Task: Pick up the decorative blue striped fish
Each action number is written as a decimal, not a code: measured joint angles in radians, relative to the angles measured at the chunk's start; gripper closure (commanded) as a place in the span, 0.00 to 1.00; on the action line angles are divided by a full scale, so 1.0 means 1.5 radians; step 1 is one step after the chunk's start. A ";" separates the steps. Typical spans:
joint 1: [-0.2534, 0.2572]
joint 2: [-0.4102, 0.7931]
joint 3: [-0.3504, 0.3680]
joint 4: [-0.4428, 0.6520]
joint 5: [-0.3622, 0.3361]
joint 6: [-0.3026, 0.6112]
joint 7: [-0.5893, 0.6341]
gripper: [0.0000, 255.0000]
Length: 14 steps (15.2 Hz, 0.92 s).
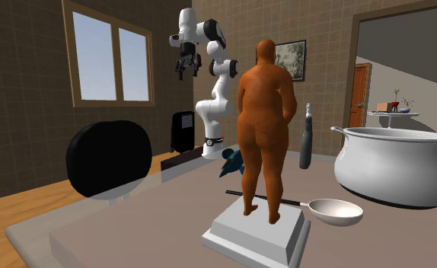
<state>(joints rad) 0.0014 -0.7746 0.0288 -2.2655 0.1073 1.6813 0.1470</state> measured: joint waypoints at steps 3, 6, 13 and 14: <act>0.001 0.005 0.013 -0.018 0.011 0.024 0.018 0.00; 0.004 0.025 0.039 -0.045 0.034 0.075 0.058 0.00; 0.013 0.101 0.113 -0.100 0.090 0.221 0.156 0.00; 0.014 0.119 0.125 -0.100 0.096 0.241 0.172 0.00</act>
<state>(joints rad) 0.0222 -0.5960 0.2165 -2.4149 0.2515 2.0433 0.4043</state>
